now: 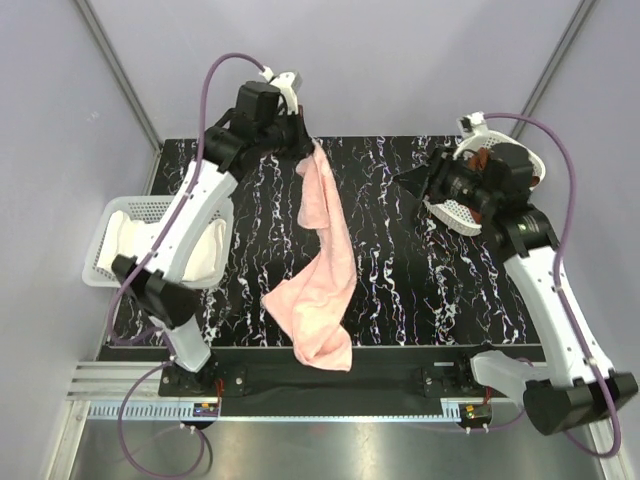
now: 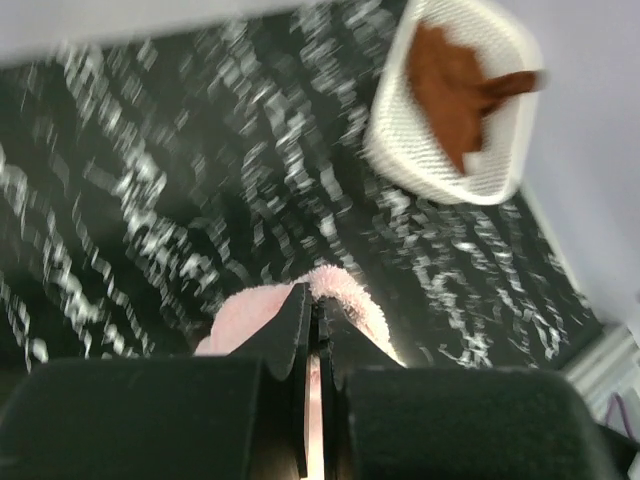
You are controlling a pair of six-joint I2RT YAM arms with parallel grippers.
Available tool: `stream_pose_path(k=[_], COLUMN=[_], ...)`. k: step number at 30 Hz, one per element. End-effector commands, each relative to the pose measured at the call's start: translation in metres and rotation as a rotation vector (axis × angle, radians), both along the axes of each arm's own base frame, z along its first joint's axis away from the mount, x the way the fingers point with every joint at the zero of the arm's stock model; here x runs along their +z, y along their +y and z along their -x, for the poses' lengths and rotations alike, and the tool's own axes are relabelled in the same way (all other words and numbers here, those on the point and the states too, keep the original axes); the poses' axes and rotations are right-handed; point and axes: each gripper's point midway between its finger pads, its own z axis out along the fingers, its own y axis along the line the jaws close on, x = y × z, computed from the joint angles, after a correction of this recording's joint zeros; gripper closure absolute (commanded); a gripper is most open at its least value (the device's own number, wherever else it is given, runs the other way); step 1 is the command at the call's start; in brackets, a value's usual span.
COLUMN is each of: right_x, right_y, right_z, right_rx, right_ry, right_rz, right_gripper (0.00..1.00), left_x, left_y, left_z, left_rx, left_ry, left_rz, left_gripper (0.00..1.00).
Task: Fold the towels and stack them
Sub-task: Flatten out the crumpled towel
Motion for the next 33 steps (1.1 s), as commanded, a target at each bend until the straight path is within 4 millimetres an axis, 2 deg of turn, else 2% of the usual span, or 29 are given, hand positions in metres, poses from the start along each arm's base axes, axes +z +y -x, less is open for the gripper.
stream_pose_path(k=[1,2,3,4,5,6,7,9,10,12,13,14,16,17,18,19,21,22,28,30,31,33], right_x=[-0.062,-0.065,-0.07,-0.081,-0.083,-0.088,-0.103,-0.12,-0.137,-0.155,-0.176,-0.179,-0.197,-0.2,-0.203,-0.222,-0.23,-0.245,-0.284,-0.293,-0.291,-0.298], right_y=[0.012,0.02,0.04,0.052,0.061,0.079,0.091,0.116,0.129,0.143,0.155,0.163,0.183,0.191,0.197,0.203,0.215,0.221,0.228,0.233,0.238,0.238], right_z=[-0.024,-0.027,-0.021,-0.025,-0.03,-0.025,-0.032,-0.028,-0.033,-0.033,-0.032,-0.034,-0.033,-0.033,-0.034,-0.036,-0.039,-0.04,-0.043,-0.041,-0.042,-0.039], right_rx=[-0.05,-0.046,0.002,0.021,0.031,0.08,0.101,0.166,0.192,0.217,0.237,0.252,0.291,0.303,0.313,0.32,0.345,0.364,0.383,0.401,0.404,0.382], right_ry=[0.207,0.207,0.207,0.218,0.204,0.208,0.233,0.273,0.301,0.342,0.379,0.371,0.362,0.343,0.333,0.356,0.349,0.357,0.377,0.41,0.396,0.424], right_rz=[0.044,0.046,0.056,0.073,0.077,0.084,0.097,0.097,0.1,0.098,0.117,0.111,0.136,0.152,0.168,0.2,0.219,0.235,0.255,0.241,0.224,0.216], right_gripper=[0.56,0.57,0.58,0.6,0.62,0.63,0.64,0.65,0.65,0.63,0.62,0.61,0.59,0.58,0.58,0.58,0.57,0.56,0.53,0.53,0.54,0.54], left_x=[-0.055,-0.063,-0.073,-0.089,-0.096,-0.111,-0.12,-0.137,-0.153,-0.167,-0.173,-0.187,-0.196,-0.202,-0.208,-0.211,-0.216,-0.216,-0.225,-0.225,-0.227,-0.229], left_y=[0.032,0.037,0.041,0.052,0.052,0.055,0.061,0.068,0.074,0.078,0.083,0.085,0.089,0.09,0.091,0.093,0.094,0.095,0.096,0.096,0.095,0.095], left_z=[-0.022,-0.026,-0.034,-0.04,-0.043,-0.049,-0.053,-0.059,-0.062,-0.067,-0.069,-0.07,-0.073,-0.074,-0.074,-0.074,-0.076,-0.077,-0.078,-0.079,-0.078,-0.079], left_rx=[0.135,0.151,0.166,0.188,0.172,0.17,0.174,0.179,0.182,0.185,0.19,0.19,0.188,0.183,0.183,0.181,0.179,0.179,0.169,0.169,0.166,0.169], left_ry=[0.197,0.213,0.225,0.259,0.281,0.312,0.336,0.36,0.395,0.422,0.436,0.46,0.48,0.489,0.499,0.505,0.505,0.501,0.517,0.516,0.52,0.524], left_rz=[0.009,0.012,0.012,0.01,0.019,0.01,0.008,-0.015,-0.021,-0.017,-0.01,-0.016,-0.015,-0.016,-0.018,-0.016,-0.013,-0.012,-0.015,-0.015,-0.016,-0.019], left_gripper=[1.0,1.0,1.0,1.0,1.0,1.0,1.0,1.0,1.0,1.0,1.0,1.0,1.0,1.0,1.0,1.0,1.0,1.0,1.0,1.0,1.0,1.0])
